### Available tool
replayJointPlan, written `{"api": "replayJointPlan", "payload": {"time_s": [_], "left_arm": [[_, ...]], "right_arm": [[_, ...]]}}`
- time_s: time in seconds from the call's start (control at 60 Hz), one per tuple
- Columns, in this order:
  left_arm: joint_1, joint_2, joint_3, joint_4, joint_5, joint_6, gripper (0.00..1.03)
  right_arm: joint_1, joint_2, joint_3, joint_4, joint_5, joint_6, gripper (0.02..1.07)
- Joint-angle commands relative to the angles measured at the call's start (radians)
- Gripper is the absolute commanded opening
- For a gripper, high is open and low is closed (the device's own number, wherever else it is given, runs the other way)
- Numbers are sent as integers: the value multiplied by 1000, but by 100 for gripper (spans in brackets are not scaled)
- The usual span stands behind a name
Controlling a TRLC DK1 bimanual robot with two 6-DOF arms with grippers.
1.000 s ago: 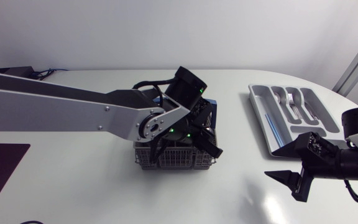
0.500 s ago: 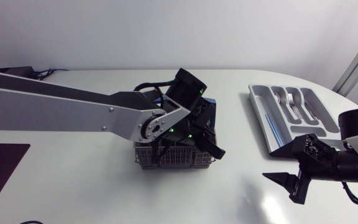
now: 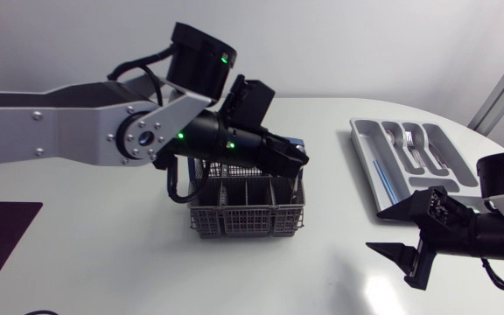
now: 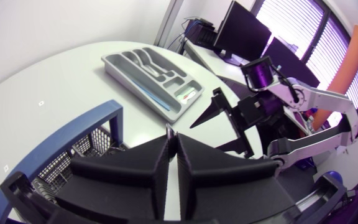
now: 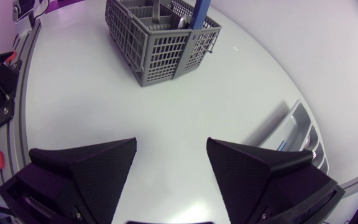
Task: Unload the cutlery basket into the drawer organizer.
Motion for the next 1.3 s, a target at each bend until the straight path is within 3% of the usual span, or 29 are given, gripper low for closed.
{"api": "replayJointPlan", "payload": {"time_s": [0.0,0.267,0.45,0.717,0.867,1.183,1.283], "left_arm": [[18,-65,-11,2,45,-27,6],[23,-125,3,-76,180,53,6],[-23,-123,3,-139,181,152,6],[-57,-89,18,-153,209,163,6],[-65,-82,21,-163,228,163,4],[-65,-86,28,-171,229,161,3],[-65,-89,29,-171,229,161,3]], "right_arm": [[30,-50,31,-34,-8,65,84],[203,-132,198,-126,-43,257,85],[323,-117,265,-114,-66,376,85],[481,-51,273,-16,-74,490,84],[507,-45,261,27,-74,504,64],[535,-45,239,33,-68,490,10],[536,-43,236,25,-68,490,8]]}}
